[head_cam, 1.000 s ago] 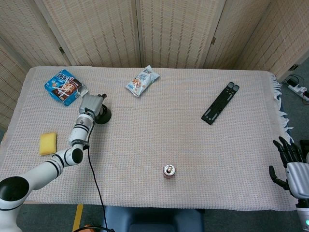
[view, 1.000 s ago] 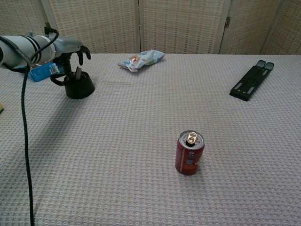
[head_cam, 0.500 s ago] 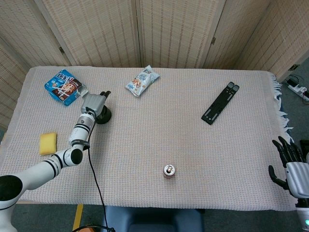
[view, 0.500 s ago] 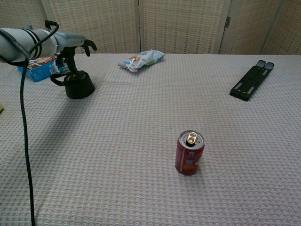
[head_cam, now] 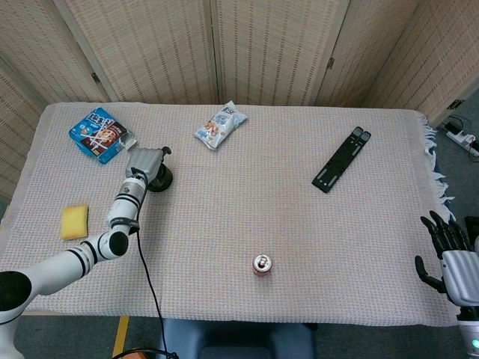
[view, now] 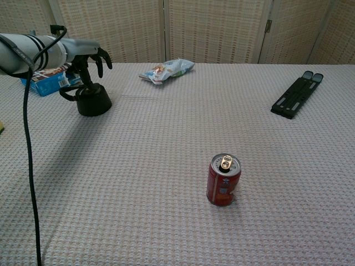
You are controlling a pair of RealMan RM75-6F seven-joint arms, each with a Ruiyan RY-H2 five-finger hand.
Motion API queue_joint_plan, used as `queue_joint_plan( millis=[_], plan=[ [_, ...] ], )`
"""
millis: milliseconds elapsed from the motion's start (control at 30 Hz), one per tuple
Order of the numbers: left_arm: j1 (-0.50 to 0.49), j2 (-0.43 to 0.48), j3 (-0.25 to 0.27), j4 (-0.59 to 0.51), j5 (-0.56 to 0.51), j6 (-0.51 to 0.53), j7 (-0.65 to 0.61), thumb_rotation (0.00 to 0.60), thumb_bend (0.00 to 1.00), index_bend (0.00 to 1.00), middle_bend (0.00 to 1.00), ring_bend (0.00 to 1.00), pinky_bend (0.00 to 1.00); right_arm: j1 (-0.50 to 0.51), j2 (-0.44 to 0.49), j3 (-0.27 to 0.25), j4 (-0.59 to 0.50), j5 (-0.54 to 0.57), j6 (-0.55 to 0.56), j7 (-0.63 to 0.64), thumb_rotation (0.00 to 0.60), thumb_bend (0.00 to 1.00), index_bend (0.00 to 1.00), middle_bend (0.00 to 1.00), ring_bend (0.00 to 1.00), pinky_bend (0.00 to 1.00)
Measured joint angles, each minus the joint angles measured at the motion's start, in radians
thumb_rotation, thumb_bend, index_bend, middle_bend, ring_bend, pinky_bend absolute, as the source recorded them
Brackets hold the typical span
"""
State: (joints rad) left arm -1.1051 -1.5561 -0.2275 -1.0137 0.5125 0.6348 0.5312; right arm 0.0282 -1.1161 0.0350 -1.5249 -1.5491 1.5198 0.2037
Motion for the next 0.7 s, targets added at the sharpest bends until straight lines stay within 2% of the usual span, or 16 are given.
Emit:
queue_joint_plan(
  millis=[200,333,500,700],
  plan=[
    [-0.008,0.001,0.013,0.006,-0.054,-0.019,-0.001,0.545,0.22,0.21,0.32,0.78,0.78,-0.001,0.001,0.0,0.0,0.002,0.0,0.0,0.6,0.52,0.0,0.04,0.09,0.0],
    [-0.011,0.001,0.022,0.005,-0.058,-0.029,-0.007,0.47,0.22,0.21,0.32,0.77,0.78,0.001,0.001,0.001,-0.001,0.001,-0.002,-0.002,0.6,0.52,0.0,0.04,0.09,0.0],
    [-0.02,0.003,0.031,0.0,-0.072,-0.043,-0.015,0.416,0.22,0.21,0.32,0.77,0.78,0.002,0.0,0.0,-0.002,0.0,-0.004,-0.004,0.6,0.52,0.0,0.04,0.09,0.0],
    [-0.028,-0.005,0.047,0.012,-0.09,-0.051,-0.016,0.395,0.21,0.21,0.32,0.77,0.78,0.0,0.0,0.0,-0.002,0.004,-0.002,-0.003,0.6,0.52,0.0,0.04,0.09,0.0]
  ],
)
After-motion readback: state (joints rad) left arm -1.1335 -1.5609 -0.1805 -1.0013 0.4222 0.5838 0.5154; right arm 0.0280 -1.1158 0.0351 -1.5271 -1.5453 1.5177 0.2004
